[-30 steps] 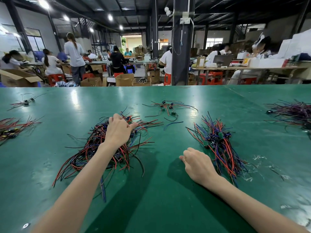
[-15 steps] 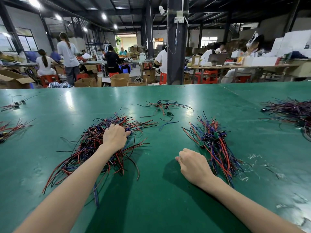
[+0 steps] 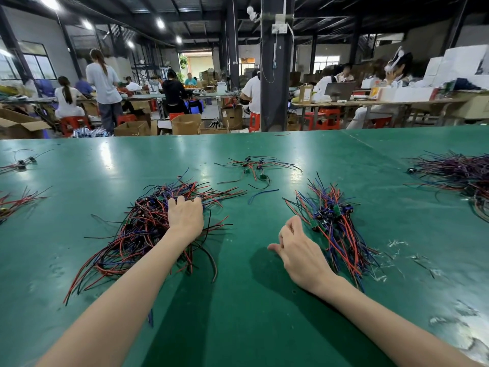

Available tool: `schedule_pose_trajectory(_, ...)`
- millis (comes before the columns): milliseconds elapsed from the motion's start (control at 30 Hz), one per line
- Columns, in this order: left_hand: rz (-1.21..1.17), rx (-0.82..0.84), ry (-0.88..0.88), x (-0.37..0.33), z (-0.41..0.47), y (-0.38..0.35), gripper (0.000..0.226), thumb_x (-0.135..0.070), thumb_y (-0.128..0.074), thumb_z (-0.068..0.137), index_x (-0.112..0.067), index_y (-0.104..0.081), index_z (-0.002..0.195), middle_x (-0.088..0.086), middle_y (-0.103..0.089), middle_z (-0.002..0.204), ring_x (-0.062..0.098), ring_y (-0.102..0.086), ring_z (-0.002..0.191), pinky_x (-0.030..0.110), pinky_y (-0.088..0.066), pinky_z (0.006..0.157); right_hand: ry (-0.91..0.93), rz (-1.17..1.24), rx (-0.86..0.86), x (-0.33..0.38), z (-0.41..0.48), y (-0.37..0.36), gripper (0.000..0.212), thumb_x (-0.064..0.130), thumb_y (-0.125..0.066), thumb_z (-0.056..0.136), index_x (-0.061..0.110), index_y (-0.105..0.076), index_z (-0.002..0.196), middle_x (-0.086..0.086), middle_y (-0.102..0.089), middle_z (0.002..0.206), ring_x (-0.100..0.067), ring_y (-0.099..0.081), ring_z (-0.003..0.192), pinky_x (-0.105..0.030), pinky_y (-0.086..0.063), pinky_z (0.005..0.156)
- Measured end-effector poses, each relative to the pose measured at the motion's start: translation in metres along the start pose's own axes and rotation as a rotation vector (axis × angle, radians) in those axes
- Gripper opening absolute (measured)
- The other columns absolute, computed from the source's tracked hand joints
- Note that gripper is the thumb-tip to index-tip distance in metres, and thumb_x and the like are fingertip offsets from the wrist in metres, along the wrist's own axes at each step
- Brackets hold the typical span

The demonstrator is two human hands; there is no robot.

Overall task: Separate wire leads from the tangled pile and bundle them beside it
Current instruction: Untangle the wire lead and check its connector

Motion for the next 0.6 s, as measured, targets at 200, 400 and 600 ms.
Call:
schedule_pose_trajectory(200,0.045,0.008,-0.018,-0.001,-0.003,-0.005,0.028,-0.034,-0.047,0.095,-0.016,-0.057,0.115,0.006,-0.061,0.119,0.027,-0.042,0.121,0.042,-0.029,0.099,0.011,-0.014,0.025,0.001,-0.002,0.002,0.034,0.033,-0.045,0.099,0.011,-0.038,0.074,0.004,-0.034,0.092,-0.027,-0.046,0.062,-0.034,-0.028,0.057)
schedule_pose_trajectory(400,0.004,-0.004,0.026,-0.004,-0.001,0.0,0.03,-0.042,-0.048,0.094,-0.017,-0.055,0.111,0.004,-0.065,0.111,0.027,-0.045,0.118,0.042,-0.029,0.096,-0.014,-0.067,0.093,0.0,-0.002,0.001,0.038,0.036,-0.043,0.099,0.011,-0.039,0.072,0.007,-0.032,0.088,-0.032,-0.054,0.069,-0.037,-0.029,0.059)
schedule_pose_trajectory(600,-0.087,0.002,0.085,-0.003,-0.001,0.008,0.019,-0.026,-0.054,0.088,-0.016,-0.061,0.104,0.006,-0.065,0.104,0.026,-0.048,0.113,0.041,-0.029,0.098,-0.014,-0.035,0.086,-0.001,-0.002,0.001,0.038,0.036,-0.045,0.099,0.011,-0.038,0.072,0.007,-0.031,0.088,-0.034,-0.053,0.067,-0.038,-0.029,0.059)
Point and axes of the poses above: each hand's wrist, its own z-axis towards the middle knuckle, its own y-axis out of the back of the hand, x = y × z, the point moved 1 cm from there along z, towards the middle knuckle
